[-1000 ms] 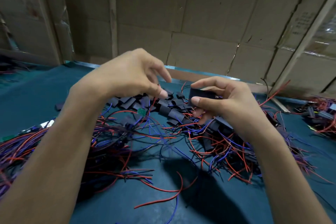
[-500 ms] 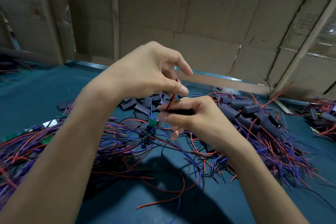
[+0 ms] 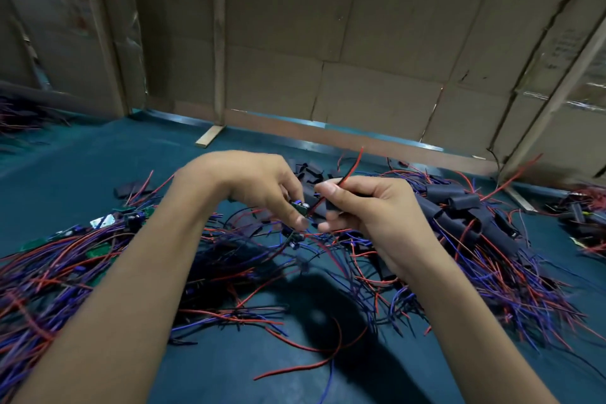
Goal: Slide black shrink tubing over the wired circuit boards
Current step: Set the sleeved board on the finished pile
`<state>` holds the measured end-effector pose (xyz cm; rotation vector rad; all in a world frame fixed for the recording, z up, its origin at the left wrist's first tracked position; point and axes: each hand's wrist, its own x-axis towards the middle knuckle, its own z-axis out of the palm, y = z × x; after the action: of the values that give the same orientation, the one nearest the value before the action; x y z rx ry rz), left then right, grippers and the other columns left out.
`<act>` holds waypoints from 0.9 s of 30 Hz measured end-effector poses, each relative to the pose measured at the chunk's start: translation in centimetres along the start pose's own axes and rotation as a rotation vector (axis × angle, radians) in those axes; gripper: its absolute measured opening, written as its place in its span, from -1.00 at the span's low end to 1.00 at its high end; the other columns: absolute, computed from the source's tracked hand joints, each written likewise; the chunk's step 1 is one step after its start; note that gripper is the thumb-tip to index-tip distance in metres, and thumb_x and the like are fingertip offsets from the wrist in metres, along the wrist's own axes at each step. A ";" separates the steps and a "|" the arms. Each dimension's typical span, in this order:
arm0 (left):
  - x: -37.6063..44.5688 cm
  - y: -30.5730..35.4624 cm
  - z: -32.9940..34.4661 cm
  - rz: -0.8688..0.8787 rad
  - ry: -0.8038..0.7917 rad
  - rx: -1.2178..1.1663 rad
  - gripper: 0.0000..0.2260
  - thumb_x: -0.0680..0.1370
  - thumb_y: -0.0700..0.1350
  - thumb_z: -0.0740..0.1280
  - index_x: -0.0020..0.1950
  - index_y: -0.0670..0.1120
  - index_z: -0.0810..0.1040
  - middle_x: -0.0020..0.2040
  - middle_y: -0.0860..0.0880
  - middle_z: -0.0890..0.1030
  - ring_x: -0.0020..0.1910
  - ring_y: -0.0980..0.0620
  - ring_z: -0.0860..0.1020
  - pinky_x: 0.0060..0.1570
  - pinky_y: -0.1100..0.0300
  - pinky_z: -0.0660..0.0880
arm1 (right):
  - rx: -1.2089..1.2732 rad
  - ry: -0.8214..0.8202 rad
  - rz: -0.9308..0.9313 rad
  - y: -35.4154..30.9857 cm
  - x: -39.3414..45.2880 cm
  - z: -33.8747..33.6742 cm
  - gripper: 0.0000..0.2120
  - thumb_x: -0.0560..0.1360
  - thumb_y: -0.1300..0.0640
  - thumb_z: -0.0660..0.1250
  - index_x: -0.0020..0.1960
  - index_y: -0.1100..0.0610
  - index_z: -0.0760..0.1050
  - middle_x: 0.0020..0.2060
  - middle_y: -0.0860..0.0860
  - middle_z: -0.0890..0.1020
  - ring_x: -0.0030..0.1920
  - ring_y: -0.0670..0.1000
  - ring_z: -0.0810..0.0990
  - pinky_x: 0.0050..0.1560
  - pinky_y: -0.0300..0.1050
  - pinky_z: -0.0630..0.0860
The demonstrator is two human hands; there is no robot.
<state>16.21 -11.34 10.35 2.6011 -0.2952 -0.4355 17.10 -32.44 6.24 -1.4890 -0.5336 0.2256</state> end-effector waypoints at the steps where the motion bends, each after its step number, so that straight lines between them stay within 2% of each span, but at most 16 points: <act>1: -0.4 0.2 -0.2 -0.001 -0.015 -0.028 -0.77 0.37 0.18 0.56 -0.12 0.06 0.70 -0.28 0.01 0.68 -0.27 0.04 0.57 -0.12 0.13 0.43 | 0.019 0.006 0.005 0.0 0.0 -0.1 -0.85 0.39 0.12 0.50 -0.16 0.22 0.73 -0.23 0.03 0.69 -0.35 0.00 0.60 -0.23 -0.10 0.67; 4: -1.9 0.0 -1.3 -0.044 -0.018 -0.032 -0.66 0.24 0.30 0.52 -0.20 0.09 0.70 -0.38 0.07 0.64 -0.40 0.13 0.53 -0.24 0.24 0.40 | 0.060 -0.006 0.025 0.0 -0.1 -0.1 -0.82 0.37 0.12 0.51 -0.15 0.26 0.73 -0.19 0.02 0.71 -0.35 -0.01 0.60 -0.24 -0.10 0.66; 6: -3.3 -0.4 -2.4 -0.071 0.024 0.008 -0.58 0.18 0.38 0.46 -0.20 0.10 0.72 -0.41 0.08 0.60 -0.45 0.09 0.47 -0.31 0.24 0.37 | 0.078 -0.029 0.061 0.0 -0.2 0.1 -0.84 0.39 0.15 0.51 -0.16 0.26 0.72 -0.16 0.04 0.71 -0.35 -0.01 0.60 -0.24 -0.11 0.66; 8: -5.0 -0.8 -3.4 -0.131 0.098 0.030 -0.55 0.16 0.43 0.42 -0.16 0.17 0.73 -0.34 0.08 0.65 -0.39 0.05 0.54 -0.25 0.20 0.45 | 0.058 -0.052 0.118 0.2 -0.2 0.2 -0.94 0.45 0.26 0.50 -0.12 0.25 0.73 -0.16 0.14 0.69 -0.34 0.00 0.62 -0.22 -0.13 0.66; 10: -6.8 -1.2 -4.3 -0.194 0.243 0.024 -0.59 0.13 0.46 0.39 -0.16 0.30 0.72 -0.23 0.12 0.71 -0.15 0.09 0.66 -0.02 0.15 0.54 | 0.012 -0.071 0.186 0.3 -0.2 0.2 -0.91 0.46 0.35 0.48 -0.05 0.25 0.72 -0.20 0.19 0.67 -0.32 0.03 0.65 -0.19 -0.13 0.66; 11: -7.6 -1.2 -4.6 -0.204 0.341 0.008 -0.62 0.12 0.46 0.39 -0.18 0.34 0.71 -0.23 0.14 0.71 -0.11 0.10 0.66 0.03 0.16 0.53 | -0.013 -0.077 0.221 0.3 -0.2 0.1 -0.86 0.44 0.37 0.50 -0.01 0.26 0.71 -0.20 0.18 0.70 -0.28 0.06 0.68 -0.16 -0.13 0.66; 14: -8.7 -1.4 -5.2 -0.108 0.651 -0.073 -0.65 0.19 0.43 0.41 -0.18 0.27 0.72 -0.30 0.11 0.68 -0.22 0.08 0.60 -0.15 0.23 0.43 | -0.105 -0.055 0.275 0.1 0.0 -0.6 -0.70 0.38 0.37 0.56 0.10 0.24 0.68 -0.07 0.13 0.75 -0.14 0.18 0.75 -0.03 -0.07 0.69; 16: -9.0 -0.9 -5.2 0.037 0.749 -0.208 -0.65 0.28 0.35 0.44 -0.13 0.14 0.74 -0.24 0.01 0.71 -0.24 0.13 0.60 -0.11 0.21 0.49 | -0.152 -0.002 0.248 -0.4 0.2 -1.2 -0.66 0.38 0.37 0.56 0.14 0.23 0.67 -0.08 0.12 0.76 -0.15 0.19 0.76 0.01 -0.03 0.69; 18: -8.9 0.0 -5.0 0.157 0.705 -0.385 -0.66 0.35 0.21 0.49 -0.08 -0.01 0.74 -0.21 -0.12 0.71 -0.23 0.06 0.64 -0.01 0.06 0.65 | -0.202 0.060 0.205 -1.0 0.2 -2.0 -0.64 0.37 0.37 0.56 0.15 0.20 0.67 -0.12 0.11 0.76 -0.21 0.17 0.75 -0.08 -0.09 0.69; 19: -8.7 0.5 -4.8 0.179 0.676 -0.420 -0.69 0.38 0.16 0.50 -0.08 -0.07 0.73 -0.23 -0.15 0.70 -0.26 0.00 0.63 -0.05 -0.01 0.66 | -0.220 0.090 0.182 -1.5 0.1 -2.4 -0.63 0.36 0.36 0.57 0.15 0.18 0.67 -0.14 0.11 0.76 -0.24 0.15 0.75 -0.14 -0.13 0.69; 20: -8.3 0.8 -4.7 0.191 0.658 -0.427 -0.70 0.42 0.13 0.49 -0.09 -0.10 0.72 -0.28 -0.13 0.69 -0.31 -0.01 0.60 -0.15 0.00 0.63 | -0.235 0.117 0.159 -1.9 0.0 -2.9 -0.62 0.36 0.35 0.57 0.15 0.17 0.67 -0.16 0.10 0.76 -0.26 0.14 0.75 -0.16 -0.14 0.68; 23: -7.2 1.9 -4.2 0.252 0.621 -0.451 -0.78 0.52 0.05 0.44 -0.15 -0.10 0.68 -0.42 0.06 0.59 -0.48 0.16 0.42 -0.46 0.34 0.37 | -0.258 0.171 0.084 -3.0 -0.5 -4.2 -0.60 0.36 0.26 0.59 0.18 0.13 0.64 -0.21 0.14 0.75 -0.28 0.13 0.74 -0.06 -0.10 0.69; 25: -6.6 2.4 -4.0 0.272 0.590 -0.489 -0.81 0.54 0.04 0.42 -0.13 -0.07 0.68 -0.39 0.08 0.58 -0.47 0.17 0.36 -0.49 0.38 0.31 | -0.225 0.163 0.018 -3.7 -0.8 -4.7 -0.57 0.36 0.17 0.59 0.20 0.16 0.62 -0.27 0.17 0.73 -0.33 0.11 0.71 -0.15 -0.12 0.68; 27: -6.3 2.7 -3.9 0.279 0.574 -0.528 -0.75 0.48 0.10 0.43 -0.03 -0.06 0.70 -0.28 0.01 0.63 -0.44 0.14 0.35 -0.46 0.33 0.32 | -0.199 0.129 -0.051 -4.2 -1.2 -5.0 -0.56 0.35 0.11 0.58 0.20 0.17 0.64 -0.34 0.15 0.69 -0.37 0.10 0.68 -0.24 -0.16 0.65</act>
<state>11.46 -10.22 16.49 2.0139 -0.2869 0.2984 17.66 -37.77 10.16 -1.6682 -0.5001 0.0359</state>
